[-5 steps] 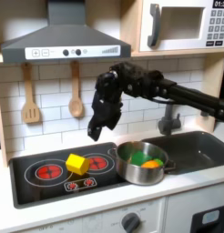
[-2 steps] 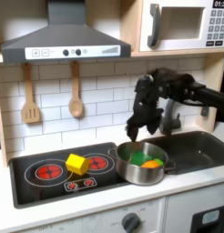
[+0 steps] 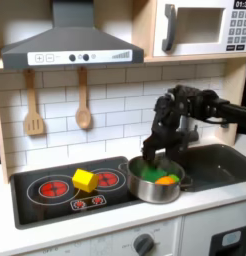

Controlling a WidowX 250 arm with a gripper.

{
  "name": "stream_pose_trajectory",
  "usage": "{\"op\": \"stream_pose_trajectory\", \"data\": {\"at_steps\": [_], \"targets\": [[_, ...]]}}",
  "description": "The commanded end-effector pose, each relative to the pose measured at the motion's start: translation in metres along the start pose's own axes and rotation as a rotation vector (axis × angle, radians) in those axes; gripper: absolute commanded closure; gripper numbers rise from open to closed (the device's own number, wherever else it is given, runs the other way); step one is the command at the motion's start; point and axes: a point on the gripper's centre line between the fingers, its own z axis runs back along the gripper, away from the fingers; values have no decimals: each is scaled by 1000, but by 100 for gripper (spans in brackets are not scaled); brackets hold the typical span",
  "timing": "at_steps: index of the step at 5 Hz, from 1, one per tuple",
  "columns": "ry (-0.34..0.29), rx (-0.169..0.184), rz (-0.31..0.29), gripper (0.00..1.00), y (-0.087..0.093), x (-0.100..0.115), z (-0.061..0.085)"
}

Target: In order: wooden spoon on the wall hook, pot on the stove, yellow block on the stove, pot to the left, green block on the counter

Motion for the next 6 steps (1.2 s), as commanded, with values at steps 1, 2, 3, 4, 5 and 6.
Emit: {"op": "stream_pose_trajectory", "data": {"at_steps": [1, 2, 3, 4, 5, 6], "targets": [[60, 16, 15, 0, 16, -18, -10], [85, 17, 10, 0, 22, -27, -19], [116, 14, -29, 0, 16, -38, -29], [113, 17, -15, 0, 22, -40, -27], [112, 25, -1, 0, 26, -40, -28], [91, 42, 9, 0, 28, -37, -30]]}}
